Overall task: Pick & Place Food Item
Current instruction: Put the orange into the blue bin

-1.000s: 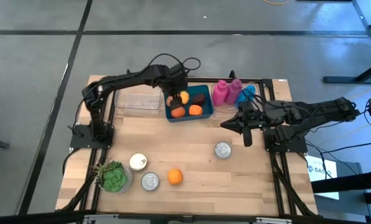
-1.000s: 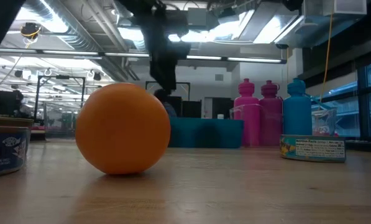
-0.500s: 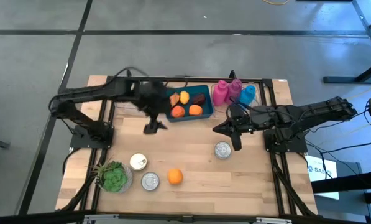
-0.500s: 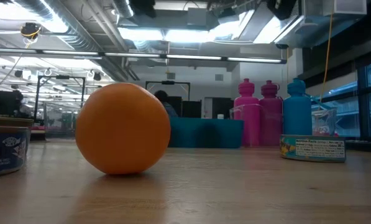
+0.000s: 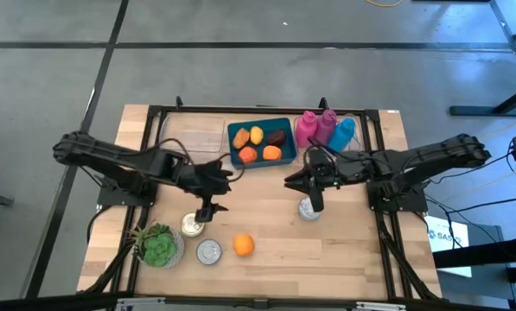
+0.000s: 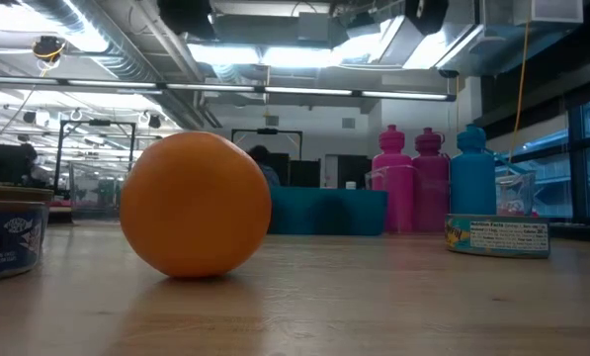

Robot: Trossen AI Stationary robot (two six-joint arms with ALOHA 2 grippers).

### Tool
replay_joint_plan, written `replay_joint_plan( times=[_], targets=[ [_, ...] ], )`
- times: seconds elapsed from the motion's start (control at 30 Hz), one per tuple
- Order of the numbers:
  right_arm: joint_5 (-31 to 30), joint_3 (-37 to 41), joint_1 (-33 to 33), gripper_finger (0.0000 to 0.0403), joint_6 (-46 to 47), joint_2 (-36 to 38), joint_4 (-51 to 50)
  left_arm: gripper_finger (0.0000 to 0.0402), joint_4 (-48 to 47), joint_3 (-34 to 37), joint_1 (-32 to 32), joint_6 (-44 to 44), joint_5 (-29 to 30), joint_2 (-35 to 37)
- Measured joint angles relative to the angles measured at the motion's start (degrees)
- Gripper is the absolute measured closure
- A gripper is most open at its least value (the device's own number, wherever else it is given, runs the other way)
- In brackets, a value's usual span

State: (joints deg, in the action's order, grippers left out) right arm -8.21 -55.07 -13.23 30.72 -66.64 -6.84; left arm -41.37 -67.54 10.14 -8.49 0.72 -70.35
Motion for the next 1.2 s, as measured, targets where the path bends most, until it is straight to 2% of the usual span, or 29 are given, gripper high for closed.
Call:
replay_joint_plan(
  times=[0.17,0.33,0.5,0.67,0.83,0.97,1.03,1.2],
  targets=[
    [0.5,-1.1,-0.5,0.022,-2.2,-2.6,0.4,0.0116,-0.5,0.0,3.8,-3.0,2.3,3.3],
    [2.2,-6.6,-3.1,0.017,-18.6,-7.8,-1.1,0.0116,-1.6,0.0,5.5,-5.9,2.6,5.5],
    [2.7,-13.9,-5.1,0.0163,-30.2,-14.6,-5.6,0.0116,-4.7,0.0,6.3,-8.8,1.0,4.6],
    [3.1,-20.0,-5.8,0.0163,-31.6,-21.8,-12.1,0.0116,-10.9,0.0,7.8,-11.4,0.8,1.4],
    [4.6,-22.5,-7.8,0.0163,-34.4,-27.8,-12.5,0.0118,-12.3,0.0,10.3,-12.2,-0.9,-2.5],
    [4.5,-23.8,-10.1,0.0163,-37.5,-30.9,-12.5,0.0134,-12.1,0.0,13.4,-13.5,-0.9,-4.9],
    [2.9,-24.1,-11.2,0.0163,-36.7,-31.6,-12.5,0.0146,-10.2,0.3,15.2,-14.2,-0.3,-5.5],
    [-2.8,-24.2,-12.8,0.0163,-30.0,-31.2,-12.5,0.0178,5.0,6.8,19.4,-16.7,0.9,-5.5]
  ],
)
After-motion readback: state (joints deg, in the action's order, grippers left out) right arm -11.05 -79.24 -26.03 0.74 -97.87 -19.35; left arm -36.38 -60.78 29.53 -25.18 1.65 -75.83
